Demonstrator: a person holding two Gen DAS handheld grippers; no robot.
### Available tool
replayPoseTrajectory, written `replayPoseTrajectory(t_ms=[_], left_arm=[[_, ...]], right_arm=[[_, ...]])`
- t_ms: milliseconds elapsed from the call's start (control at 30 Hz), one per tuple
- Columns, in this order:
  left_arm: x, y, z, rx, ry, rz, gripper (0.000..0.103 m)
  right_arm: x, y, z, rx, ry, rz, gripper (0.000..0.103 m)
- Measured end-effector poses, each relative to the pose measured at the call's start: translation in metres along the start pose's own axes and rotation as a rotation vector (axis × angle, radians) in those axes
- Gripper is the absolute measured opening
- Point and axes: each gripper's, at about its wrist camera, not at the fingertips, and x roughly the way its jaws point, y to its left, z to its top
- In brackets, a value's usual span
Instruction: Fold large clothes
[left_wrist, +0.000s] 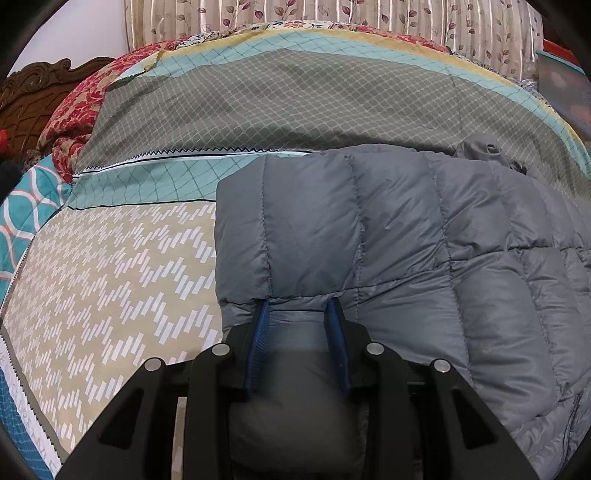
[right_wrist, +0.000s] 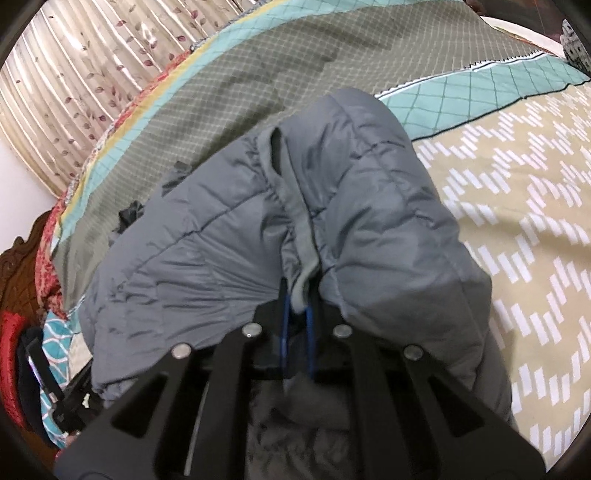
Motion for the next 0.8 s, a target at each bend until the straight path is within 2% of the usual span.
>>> replayPoseTrajectory(t_ms=[133, 333, 400, 467, 500, 667, 700, 733, 767, 800], left_arm=[[0.001, 0.0, 0.0, -0.003, -0.001, -0.003, 0.072], [0.001, 0.001, 0.0, -0.009, 0.001, -0.011, 0.072], [0.001, 0.004, 0.0, -0.019, 0.0, -0.025, 0.071], [0.001, 0.008, 0.0, -0.036, -0.002, -0.049, 0.07], [0.001, 0.01, 0.0, -0.046, -0.002, -0.063, 0.07], [0.001, 0.011, -0.001, -0.049, -0.002, -0.07, 0.069], [0.001, 0.01, -0.001, -0.049, -0.002, -0.069, 0.069], [0.002, 0.01, -0.001, -0.048, -0.001, -0.069, 0.069], [0.002, 0.01, -0.001, -0.048, -0.001, -0.069, 0.069], [0.003, 0.011, -0.002, -0.048, -0.003, -0.074, 0.069]], right_arm=[[0.0, 0.001, -0.002, -0.01, -0.004, -0.003, 0.005], [-0.011, 0.003, -0.001, -0.012, 0.004, 0.014, 0.013], [-0.022, 0.004, -0.001, -0.011, -0.016, 0.004, 0.029], [-0.036, 0.005, 0.002, -0.008, -0.059, -0.007, 0.038], [-0.04, 0.005, 0.004, -0.008, -0.068, -0.009, 0.039], [-0.038, 0.009, 0.018, -0.003, -0.04, 0.027, 0.039], [-0.035, 0.01, 0.019, -0.008, -0.024, 0.03, 0.034], [-0.03, 0.011, 0.018, -0.017, -0.002, 0.02, 0.025], [-0.024, 0.011, 0.017, -0.025, 0.024, -0.005, 0.01], [-0.012, 0.005, 0.014, -0.006, 0.072, -0.032, 0.007]])
